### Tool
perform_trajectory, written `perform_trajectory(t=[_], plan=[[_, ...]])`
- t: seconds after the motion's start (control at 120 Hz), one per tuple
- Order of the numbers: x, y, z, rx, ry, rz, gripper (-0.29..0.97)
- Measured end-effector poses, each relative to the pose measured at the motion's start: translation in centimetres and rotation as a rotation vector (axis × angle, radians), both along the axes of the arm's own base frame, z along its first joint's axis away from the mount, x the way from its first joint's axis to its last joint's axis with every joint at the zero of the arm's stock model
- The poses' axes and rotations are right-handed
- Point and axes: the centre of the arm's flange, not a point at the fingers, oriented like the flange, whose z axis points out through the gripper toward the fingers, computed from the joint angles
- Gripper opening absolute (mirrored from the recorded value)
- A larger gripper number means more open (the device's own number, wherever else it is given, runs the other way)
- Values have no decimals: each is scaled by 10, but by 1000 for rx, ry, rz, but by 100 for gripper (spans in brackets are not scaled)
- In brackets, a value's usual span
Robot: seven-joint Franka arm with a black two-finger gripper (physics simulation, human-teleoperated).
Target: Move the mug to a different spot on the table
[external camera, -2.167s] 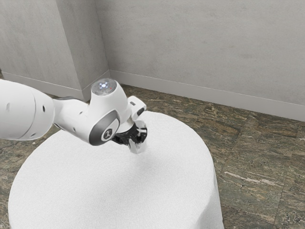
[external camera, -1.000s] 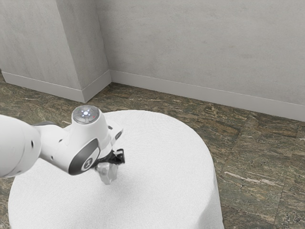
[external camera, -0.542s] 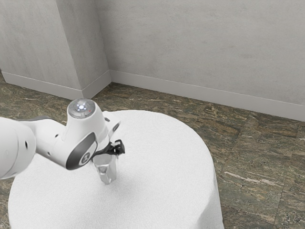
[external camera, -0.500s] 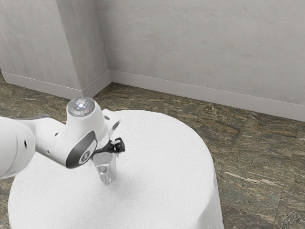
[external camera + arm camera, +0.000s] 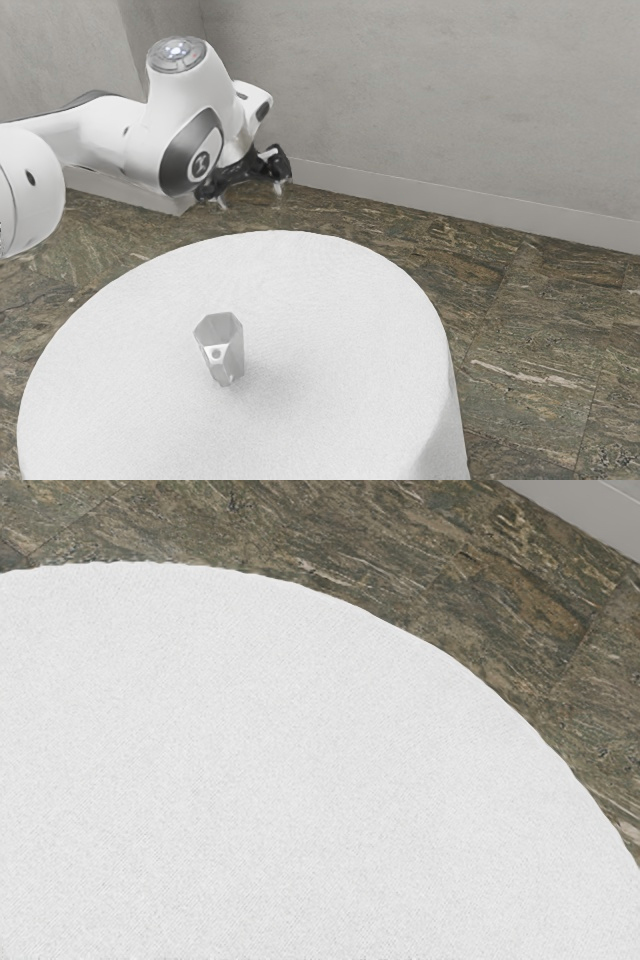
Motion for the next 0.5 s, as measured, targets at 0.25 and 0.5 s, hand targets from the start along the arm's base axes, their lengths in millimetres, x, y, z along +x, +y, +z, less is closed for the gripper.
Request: perform_trajectory(t=[0.25, 0.5], plan=[[33, 39, 24, -81, 193, 20, 68], [24, 53, 25, -70, 287, -5, 68]])
